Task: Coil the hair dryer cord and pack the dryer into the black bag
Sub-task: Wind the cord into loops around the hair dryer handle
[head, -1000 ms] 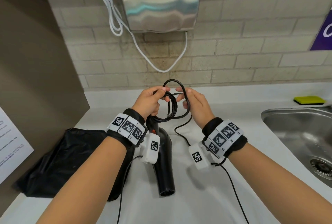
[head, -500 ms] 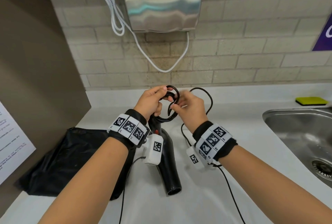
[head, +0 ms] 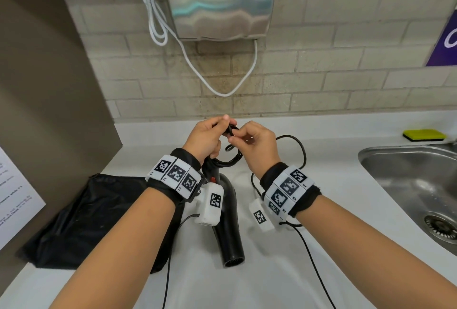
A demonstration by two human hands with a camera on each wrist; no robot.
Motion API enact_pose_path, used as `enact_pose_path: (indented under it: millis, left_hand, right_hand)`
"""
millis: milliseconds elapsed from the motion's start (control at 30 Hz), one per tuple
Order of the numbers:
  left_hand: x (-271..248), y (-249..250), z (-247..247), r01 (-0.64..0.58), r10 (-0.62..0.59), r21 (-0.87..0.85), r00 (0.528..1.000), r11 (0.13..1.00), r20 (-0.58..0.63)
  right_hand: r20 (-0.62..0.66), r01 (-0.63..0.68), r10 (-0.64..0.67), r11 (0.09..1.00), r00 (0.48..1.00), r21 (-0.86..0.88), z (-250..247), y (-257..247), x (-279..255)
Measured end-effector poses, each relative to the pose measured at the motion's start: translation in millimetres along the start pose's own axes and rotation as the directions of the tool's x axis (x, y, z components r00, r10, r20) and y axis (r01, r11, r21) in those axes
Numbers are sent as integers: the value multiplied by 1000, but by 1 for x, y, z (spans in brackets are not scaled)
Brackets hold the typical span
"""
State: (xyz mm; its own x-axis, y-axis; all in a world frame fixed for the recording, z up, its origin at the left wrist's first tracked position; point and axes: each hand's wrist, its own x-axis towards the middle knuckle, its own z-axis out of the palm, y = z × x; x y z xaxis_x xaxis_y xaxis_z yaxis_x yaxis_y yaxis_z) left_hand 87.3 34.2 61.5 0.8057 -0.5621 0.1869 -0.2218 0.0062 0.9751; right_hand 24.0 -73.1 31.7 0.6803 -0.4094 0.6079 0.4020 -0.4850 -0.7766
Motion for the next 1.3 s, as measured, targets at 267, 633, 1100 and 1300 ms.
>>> enact_pose_path:
  millis: [267, 633, 1100, 1300]
  left_hand:
    - [0, -1, -10, 13, -13, 2, 997, 1000, 78]
    - [-3, 2, -14, -9, 5, 39, 994, 999, 111]
    - [1, 0, -8, 53, -54, -17, 997, 998, -58]
    - [-2, 2, -11, 54, -54, 1, 999, 999, 0]
  right_hand:
    - [225, -12, 42, 991, 973, -134, -5, 8, 5]
    - [520, -133, 203, 977, 830, -168, -9, 17, 14]
    - [348, -48, 149, 958, 926, -282, -29, 15, 32]
    - [246, -56, 149, 935, 958, -349, -24, -2, 39]
